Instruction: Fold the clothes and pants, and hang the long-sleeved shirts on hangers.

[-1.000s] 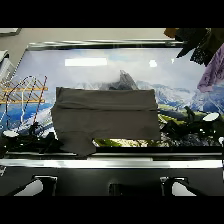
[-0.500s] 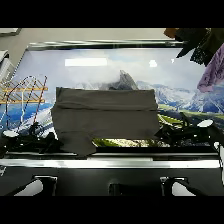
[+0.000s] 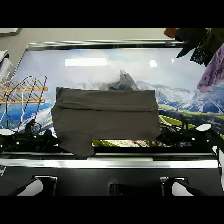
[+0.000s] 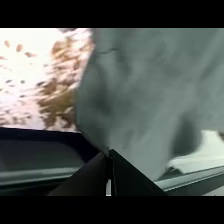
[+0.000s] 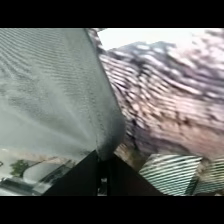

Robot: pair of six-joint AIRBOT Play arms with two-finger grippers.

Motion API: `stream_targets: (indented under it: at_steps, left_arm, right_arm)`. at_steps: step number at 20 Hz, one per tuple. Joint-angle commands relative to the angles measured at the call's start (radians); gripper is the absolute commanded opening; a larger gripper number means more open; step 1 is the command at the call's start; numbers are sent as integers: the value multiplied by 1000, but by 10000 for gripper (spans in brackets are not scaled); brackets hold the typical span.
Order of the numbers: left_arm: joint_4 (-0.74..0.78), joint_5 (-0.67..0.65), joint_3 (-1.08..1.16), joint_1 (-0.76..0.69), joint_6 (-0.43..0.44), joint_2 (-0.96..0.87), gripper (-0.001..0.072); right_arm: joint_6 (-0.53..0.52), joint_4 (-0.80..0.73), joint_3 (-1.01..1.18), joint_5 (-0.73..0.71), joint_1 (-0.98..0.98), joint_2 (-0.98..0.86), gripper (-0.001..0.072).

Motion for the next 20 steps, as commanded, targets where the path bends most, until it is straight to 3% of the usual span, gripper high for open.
stream_targets:
  at_steps: [1,8,11,15,20]
  left_arm:
    - [0,-109,50,27,-86,107,19]
    - [123,-295,56,44,-345,549,20]
    - [107,-331,57,42,-345,613,19]
    - [13,-208,95,42,-282,475,19]
    - [4,-82,330,-20,-161,112,19]
  right_arm:
    - [67,-15,0,124,0,98,31]
    - [294,-174,0,428,0,454,30]
    - [317,-183,11,446,0,550,30]
    - [276,-166,129,285,0,451,29]
    - [189,-105,324,154,72,131,29]
